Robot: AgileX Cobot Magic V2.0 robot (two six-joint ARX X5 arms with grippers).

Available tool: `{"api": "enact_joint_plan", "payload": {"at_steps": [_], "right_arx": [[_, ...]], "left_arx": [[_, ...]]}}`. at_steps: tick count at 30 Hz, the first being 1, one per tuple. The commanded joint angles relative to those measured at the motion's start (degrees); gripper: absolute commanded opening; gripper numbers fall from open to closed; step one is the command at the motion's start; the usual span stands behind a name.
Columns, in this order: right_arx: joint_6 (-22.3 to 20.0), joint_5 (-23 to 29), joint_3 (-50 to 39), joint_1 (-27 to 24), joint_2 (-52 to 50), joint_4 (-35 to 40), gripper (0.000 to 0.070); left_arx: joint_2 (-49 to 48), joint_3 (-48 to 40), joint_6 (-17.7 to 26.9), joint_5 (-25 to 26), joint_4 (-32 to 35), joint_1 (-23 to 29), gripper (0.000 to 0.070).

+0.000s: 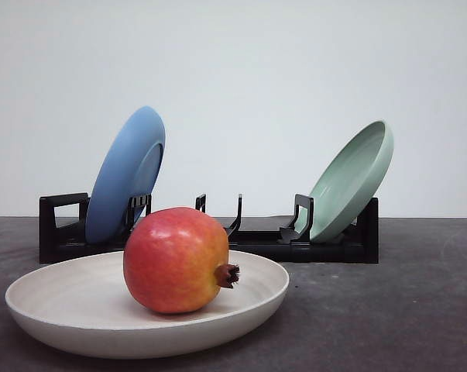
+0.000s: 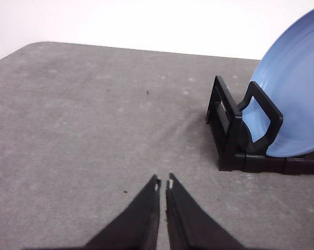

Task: Place pomegranate in white plate

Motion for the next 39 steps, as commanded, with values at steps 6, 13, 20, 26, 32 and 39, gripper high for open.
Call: {"api": "enact_joint_plan", "payload": {"at_steps": [6, 13, 20, 26, 32, 39], "right_arx": [[0.6, 0.0, -0.2, -0.1, 0.0, 0.6, 0.0021], [0.6, 0.0, -0.2, -0.1, 0.0, 0.6, 0.0021], [0.6, 0.0, -0.2, -0.1, 0.0, 0.6, 0.0021], [0.6, 0.0, -0.2, -0.1, 0.0, 0.6, 0.0021], [0.6, 0.0, -0.2, -0.1, 0.0, 0.6, 0.0021], [0.6, 0.0, -0.2, -0.1, 0.0, 0.6, 0.0021]], "left_arx": [[-0.1, -0.5, 0.7, 0.0, -0.2, 0.2, 0.0000], [-0.1, -0.5, 0.7, 0.0, -0.2, 0.2, 0.0000], [0.0, -0.5, 0.7, 0.0, -0.2, 0.2, 0.0000], [-0.1, -0.5, 0.7, 0.0, -0.2, 0.2, 0.0000], [0.0, -0.5, 0.7, 0.0, -0.2, 0.2, 0.0000], [-0.1, -0.5, 0.7, 0.0, -0.2, 0.2, 0.0000]]}}
